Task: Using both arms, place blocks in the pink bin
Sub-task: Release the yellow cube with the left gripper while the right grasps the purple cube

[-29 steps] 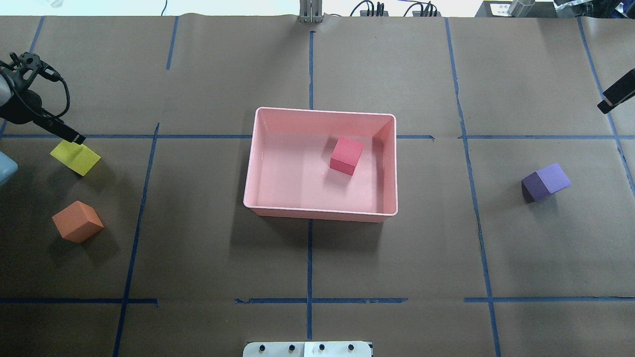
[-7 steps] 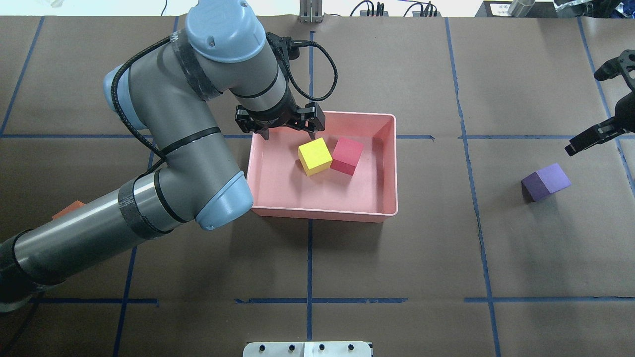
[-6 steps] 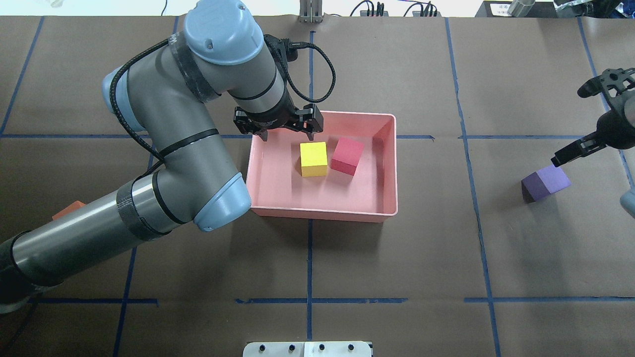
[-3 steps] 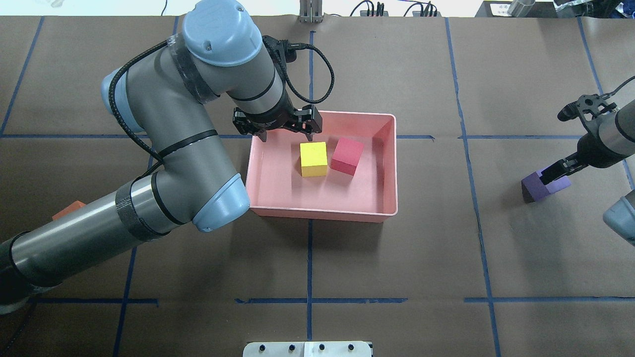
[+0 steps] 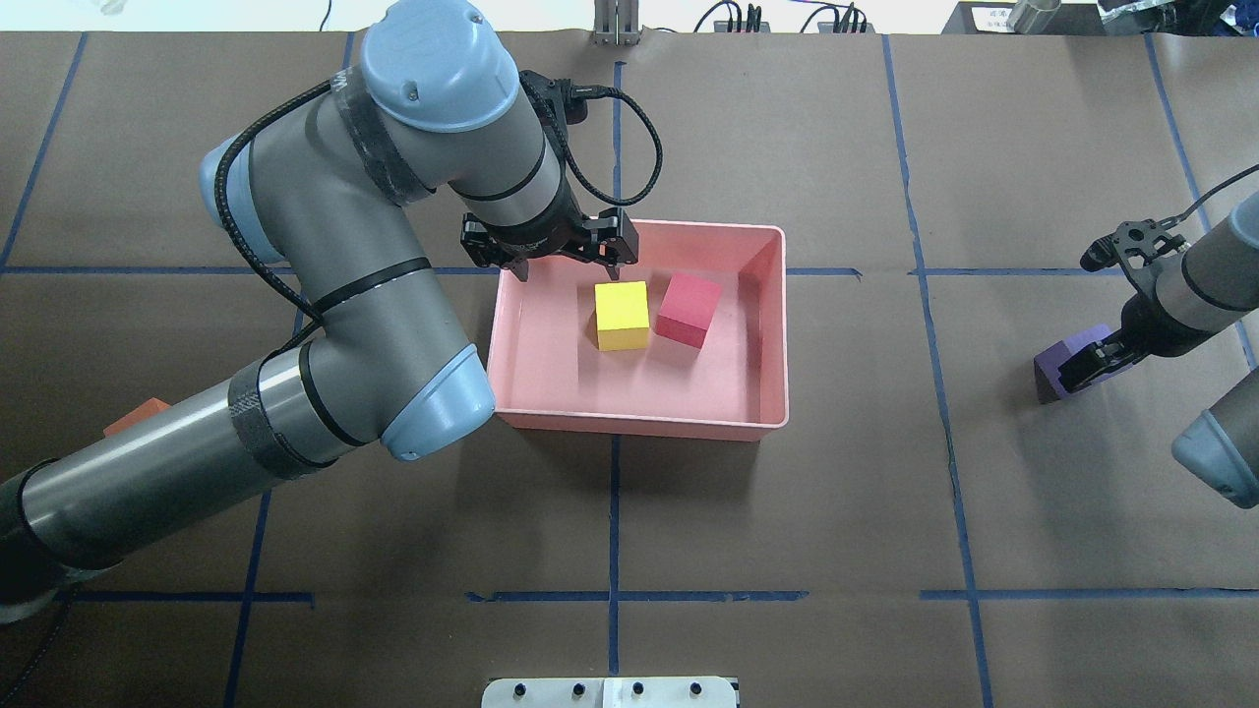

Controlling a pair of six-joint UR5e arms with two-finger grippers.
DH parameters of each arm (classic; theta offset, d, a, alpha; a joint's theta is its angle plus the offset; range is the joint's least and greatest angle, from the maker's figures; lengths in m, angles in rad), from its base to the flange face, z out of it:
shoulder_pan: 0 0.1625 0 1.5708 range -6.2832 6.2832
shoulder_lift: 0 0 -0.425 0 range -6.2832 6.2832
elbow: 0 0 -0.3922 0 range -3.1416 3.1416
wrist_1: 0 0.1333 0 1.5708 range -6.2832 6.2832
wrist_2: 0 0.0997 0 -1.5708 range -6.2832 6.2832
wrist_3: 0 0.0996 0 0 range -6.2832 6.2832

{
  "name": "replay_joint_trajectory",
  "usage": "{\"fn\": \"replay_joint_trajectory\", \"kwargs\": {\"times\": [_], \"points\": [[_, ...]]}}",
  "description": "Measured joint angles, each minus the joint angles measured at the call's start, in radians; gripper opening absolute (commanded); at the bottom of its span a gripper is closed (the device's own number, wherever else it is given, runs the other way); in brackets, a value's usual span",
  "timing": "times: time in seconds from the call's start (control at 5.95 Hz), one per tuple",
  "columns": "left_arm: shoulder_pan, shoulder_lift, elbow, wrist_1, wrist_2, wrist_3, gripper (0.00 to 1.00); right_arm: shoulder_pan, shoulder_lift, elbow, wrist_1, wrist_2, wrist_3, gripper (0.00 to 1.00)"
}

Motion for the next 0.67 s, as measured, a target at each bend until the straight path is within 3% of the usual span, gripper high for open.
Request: {"fn": "replay_joint_trajectory", "kwargs": {"times": [0.17,0.67], "points": [[0.0,0.002,0.0,0.0,0.0,0.001,1.0,-0.006,0.008,-0.006,-0.001,-0.002,0.0,0.25],[-0.002,0.048,-0.032,0.008,-0.008,0.098,1.0,-0.008,0.089,0.023,-0.02,0.012,0.139,0.22]]}}
